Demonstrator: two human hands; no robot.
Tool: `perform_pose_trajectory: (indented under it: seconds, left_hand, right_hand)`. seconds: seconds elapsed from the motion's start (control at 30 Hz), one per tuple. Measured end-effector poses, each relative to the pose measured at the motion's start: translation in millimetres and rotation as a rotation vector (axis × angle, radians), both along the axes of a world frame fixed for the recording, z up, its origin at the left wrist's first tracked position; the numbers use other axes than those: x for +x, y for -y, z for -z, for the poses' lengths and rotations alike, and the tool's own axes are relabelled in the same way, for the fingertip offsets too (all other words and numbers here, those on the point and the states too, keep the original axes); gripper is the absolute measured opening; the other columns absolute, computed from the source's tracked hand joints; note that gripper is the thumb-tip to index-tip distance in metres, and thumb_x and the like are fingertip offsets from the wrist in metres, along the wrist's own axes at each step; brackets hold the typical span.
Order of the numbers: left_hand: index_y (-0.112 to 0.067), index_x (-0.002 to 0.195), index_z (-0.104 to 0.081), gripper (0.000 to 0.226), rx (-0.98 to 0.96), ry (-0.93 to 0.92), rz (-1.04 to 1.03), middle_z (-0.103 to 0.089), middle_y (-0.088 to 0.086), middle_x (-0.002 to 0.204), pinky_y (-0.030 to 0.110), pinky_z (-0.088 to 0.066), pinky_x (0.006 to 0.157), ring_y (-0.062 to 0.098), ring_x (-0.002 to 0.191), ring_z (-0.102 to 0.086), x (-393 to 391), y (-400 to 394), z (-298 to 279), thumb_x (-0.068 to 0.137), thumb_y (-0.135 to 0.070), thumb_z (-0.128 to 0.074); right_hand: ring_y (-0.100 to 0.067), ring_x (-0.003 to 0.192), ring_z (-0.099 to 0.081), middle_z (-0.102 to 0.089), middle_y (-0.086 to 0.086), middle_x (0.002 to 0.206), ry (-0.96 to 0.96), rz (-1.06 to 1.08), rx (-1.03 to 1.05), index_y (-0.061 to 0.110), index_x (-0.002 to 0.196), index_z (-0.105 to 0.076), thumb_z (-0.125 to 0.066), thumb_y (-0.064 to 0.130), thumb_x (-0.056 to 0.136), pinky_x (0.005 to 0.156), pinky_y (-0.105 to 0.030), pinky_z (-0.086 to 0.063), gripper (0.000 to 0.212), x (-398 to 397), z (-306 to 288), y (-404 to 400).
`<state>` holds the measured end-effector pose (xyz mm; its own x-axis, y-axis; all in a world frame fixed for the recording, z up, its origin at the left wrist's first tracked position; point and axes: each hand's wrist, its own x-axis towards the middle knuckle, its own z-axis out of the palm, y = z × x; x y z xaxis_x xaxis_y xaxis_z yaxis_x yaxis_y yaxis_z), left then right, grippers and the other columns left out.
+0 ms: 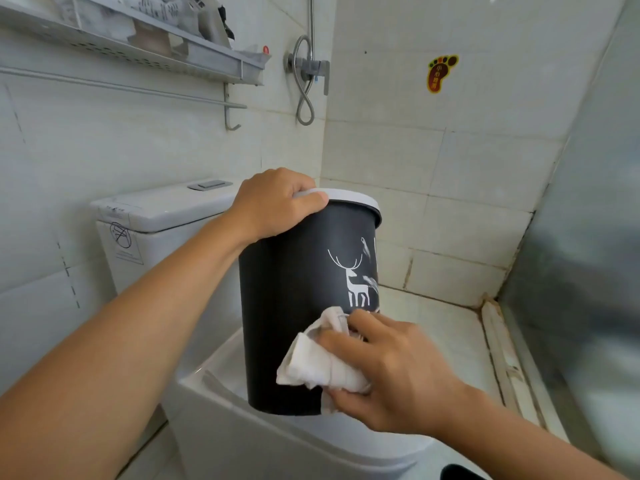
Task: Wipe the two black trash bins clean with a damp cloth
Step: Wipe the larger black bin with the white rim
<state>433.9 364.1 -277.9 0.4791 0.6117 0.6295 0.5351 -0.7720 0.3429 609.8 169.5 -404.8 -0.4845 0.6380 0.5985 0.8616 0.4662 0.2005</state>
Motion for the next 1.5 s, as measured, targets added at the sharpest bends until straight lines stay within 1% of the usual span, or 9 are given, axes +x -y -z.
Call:
perform_pose_trajectory:
  seconds: [0.13, 0.33, 0.47, 0.63, 0.73, 0.9, 1.1, 1.2, 1.5]
  left_hand:
    - [-0.017, 0.062, -0.030, 0.048, 0.025, -0.031, 0.001, -0.033, -0.004, 0.056, 0.037, -0.027, 0.061, 0.020, 0.061, -0.034, 10, 5, -2, 0.082, -0.057, -0.048]
    - [-0.017, 0.061, -0.035, 0.048, 0.011, -0.063, -0.013, -0.038, -0.006, 0.053, 0.037, -0.029, 0.060, 0.018, 0.059, -0.039, 16, 9, -7, 0.082, -0.058, -0.048]
    - [-0.017, 0.060, -0.033, 0.048, -0.029, -0.047, -0.055, -0.035, -0.004, 0.055, 0.036, -0.028, 0.060, 0.021, 0.061, -0.038, 9, 0, -7, 0.082, -0.057, -0.049]
    - [-0.018, 0.061, -0.032, 0.046, -0.053, -0.041, -0.082, -0.034, -0.004, 0.057, 0.035, -0.027, 0.059, 0.020, 0.061, -0.036, 5, -4, -6, 0.082, -0.055, -0.049]
    - [-0.017, 0.061, -0.032, 0.047, -0.039, -0.062, -0.088, -0.035, -0.003, 0.057, 0.037, -0.028, 0.060, 0.021, 0.061, -0.037, 9, 0, -7, 0.081, -0.056, -0.048]
    - [-0.018, 0.059, -0.031, 0.046, -0.050, -0.054, -0.073, -0.034, -0.005, 0.056, 0.036, -0.027, 0.059, 0.020, 0.060, -0.035, 7, -3, -8, 0.084, -0.052, -0.050]
    - [-0.018, 0.062, -0.032, 0.044, -0.063, -0.018, -0.115, -0.036, -0.004, 0.060, 0.036, -0.028, 0.061, 0.022, 0.064, -0.037, 4, -4, -4, 0.081, -0.054, -0.048]
    - [-0.019, 0.062, -0.033, 0.042, -0.061, -0.032, -0.135, -0.037, -0.004, 0.061, 0.036, -0.028, 0.061, 0.022, 0.064, -0.038, 5, -3, -5, 0.081, -0.054, -0.048]
    - [-0.018, 0.060, -0.030, 0.046, -0.041, -0.023, -0.108, -0.032, -0.003, 0.055, 0.036, -0.027, 0.058, 0.020, 0.060, -0.033, 5, 2, -6, 0.083, -0.052, -0.051]
  right_hand:
    - [-0.025, 0.072, -0.055, -0.054, 0.002, 0.092, 0.076, 0.003, 0.031, 0.031, 0.125, -0.067, -0.067, 0.058, 0.083, 0.050, -0.032, -0.046, 0.050, 6, -10, -8]
    - [-0.019, 0.062, -0.052, -0.050, 0.004, 0.088, -0.309, 0.228, 0.147, 0.032, 0.126, -0.068, -0.062, 0.060, 0.088, 0.050, -0.028, -0.041, 0.047, 5, -55, -46]
    - [-0.023, 0.069, -0.054, -0.052, 0.003, 0.089, -0.101, 0.100, 0.073, 0.027, 0.125, -0.067, -0.064, 0.055, 0.084, 0.050, -0.028, -0.037, 0.050, -3, -20, -17]
    - [-0.026, 0.070, -0.056, -0.055, 0.001, 0.092, 0.077, 0.011, 0.028, 0.028, 0.124, -0.066, -0.067, 0.055, 0.083, 0.048, -0.032, -0.045, 0.049, 2, 4, -3]
    - [-0.026, 0.068, -0.057, -0.054, 0.001, 0.088, -0.096, 0.138, 0.124, 0.030, 0.122, -0.069, -0.063, 0.058, 0.083, 0.049, -0.029, -0.040, 0.047, 1, -17, -26]
    - [-0.019, 0.065, -0.054, -0.051, 0.005, 0.088, -0.376, 0.268, 0.129, 0.030, 0.123, -0.067, -0.059, 0.062, 0.086, 0.052, -0.031, -0.047, 0.049, -4, -42, -53]
    - [-0.026, 0.070, -0.053, -0.052, 0.002, 0.090, 0.046, -0.020, 0.002, 0.026, 0.121, -0.069, -0.070, 0.052, 0.078, 0.050, -0.032, -0.045, 0.050, -2, -6, -9]
    - [-0.025, 0.069, -0.053, -0.052, 0.002, 0.088, 0.098, -0.048, -0.009, 0.028, 0.119, -0.070, -0.069, 0.055, 0.081, 0.048, -0.034, -0.045, 0.047, 9, -5, -12]
    - [-0.025, 0.074, -0.061, -0.055, 0.002, 0.092, -0.432, 0.265, 0.126, 0.033, 0.126, -0.067, -0.061, 0.061, 0.084, 0.061, -0.035, -0.049, 0.051, 1, -64, -73]
